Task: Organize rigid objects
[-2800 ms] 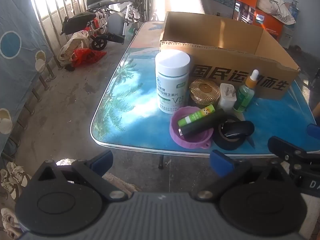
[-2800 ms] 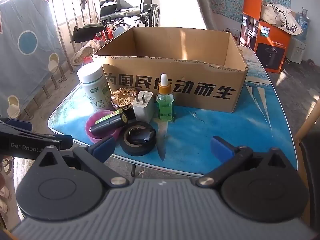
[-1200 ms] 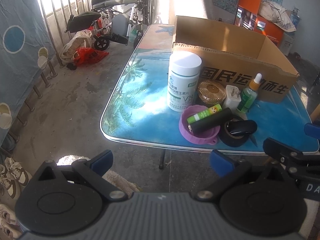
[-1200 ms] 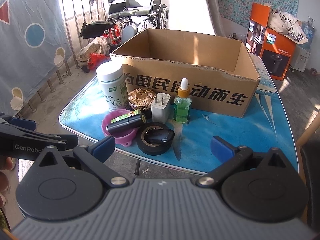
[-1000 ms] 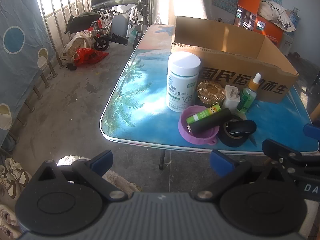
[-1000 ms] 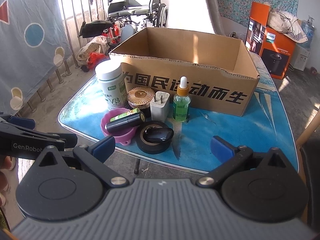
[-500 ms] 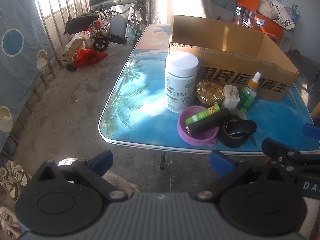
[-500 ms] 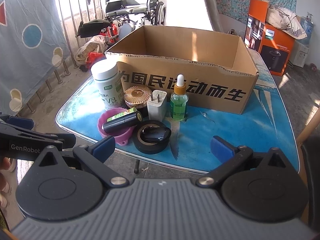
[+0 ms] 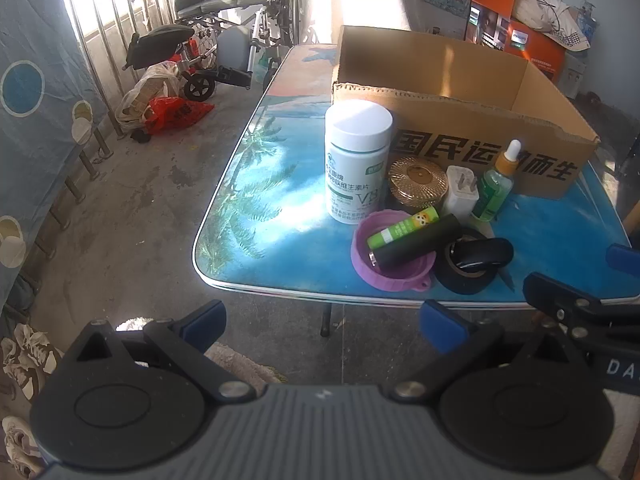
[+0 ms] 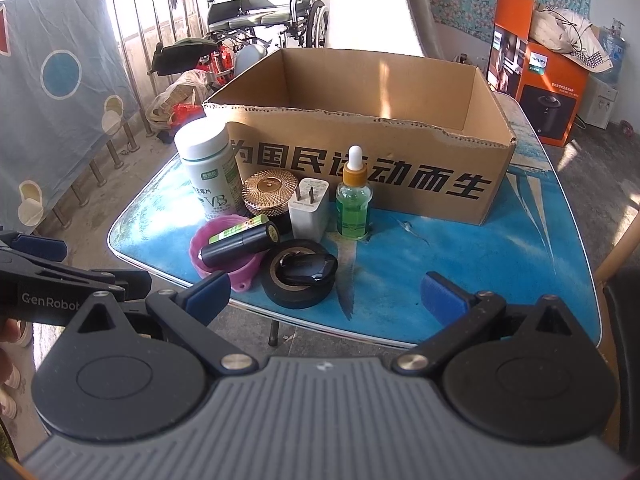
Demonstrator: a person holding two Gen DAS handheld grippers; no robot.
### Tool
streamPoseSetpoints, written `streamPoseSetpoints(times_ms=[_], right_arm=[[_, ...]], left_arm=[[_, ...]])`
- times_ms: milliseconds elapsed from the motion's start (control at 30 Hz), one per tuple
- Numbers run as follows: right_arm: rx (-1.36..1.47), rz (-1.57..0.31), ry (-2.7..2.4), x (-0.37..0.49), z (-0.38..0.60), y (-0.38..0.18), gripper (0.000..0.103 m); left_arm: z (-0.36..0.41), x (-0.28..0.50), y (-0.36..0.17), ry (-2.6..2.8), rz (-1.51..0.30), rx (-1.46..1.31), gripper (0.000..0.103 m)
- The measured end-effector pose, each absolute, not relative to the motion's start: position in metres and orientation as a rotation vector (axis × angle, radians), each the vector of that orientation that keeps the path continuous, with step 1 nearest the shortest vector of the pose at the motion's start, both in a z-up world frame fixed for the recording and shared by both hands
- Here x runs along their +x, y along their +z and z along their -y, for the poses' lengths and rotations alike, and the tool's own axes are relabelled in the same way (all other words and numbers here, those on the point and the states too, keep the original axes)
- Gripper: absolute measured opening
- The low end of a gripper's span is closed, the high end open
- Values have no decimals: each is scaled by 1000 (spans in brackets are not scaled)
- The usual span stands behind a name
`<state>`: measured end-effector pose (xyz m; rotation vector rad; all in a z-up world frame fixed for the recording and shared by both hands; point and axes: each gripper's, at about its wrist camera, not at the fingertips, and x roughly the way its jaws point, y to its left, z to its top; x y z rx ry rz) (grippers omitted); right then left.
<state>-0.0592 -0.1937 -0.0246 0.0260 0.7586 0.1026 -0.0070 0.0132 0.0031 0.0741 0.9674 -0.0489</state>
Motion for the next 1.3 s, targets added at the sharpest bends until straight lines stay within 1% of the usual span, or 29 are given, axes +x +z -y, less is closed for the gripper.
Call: streamPoseSetpoints(times_ms=[533,667,800,933,1033,1133,1200,1300], right_arm=[[55,-740,89,-50,208,-26,102],[73,-691,121,-45,220,-20,102],[78,-597,190,-37,241,-11,102],[-87,-470,228,-29,256,-1,102],[-293,-371,225,-23,262,3,102],[-400,-319,190,-18,263,4,102],[-341,-330,177,-18,264,8,102],[-155,-363,194,-28,262,4,102]], left_arm=[[1,9,0,-61,-995,102,103],[5,15,2,-64,-986,115,103],[7,20,4,-68,-975,125,103],[8,26,7,-73,-957,134,103],[10,30,8,-75,-948,140,103],[13,33,8,-76,-940,149,103],[14,34,7,-81,-934,151,103],[14,32,5,-114,-921,143,103]])
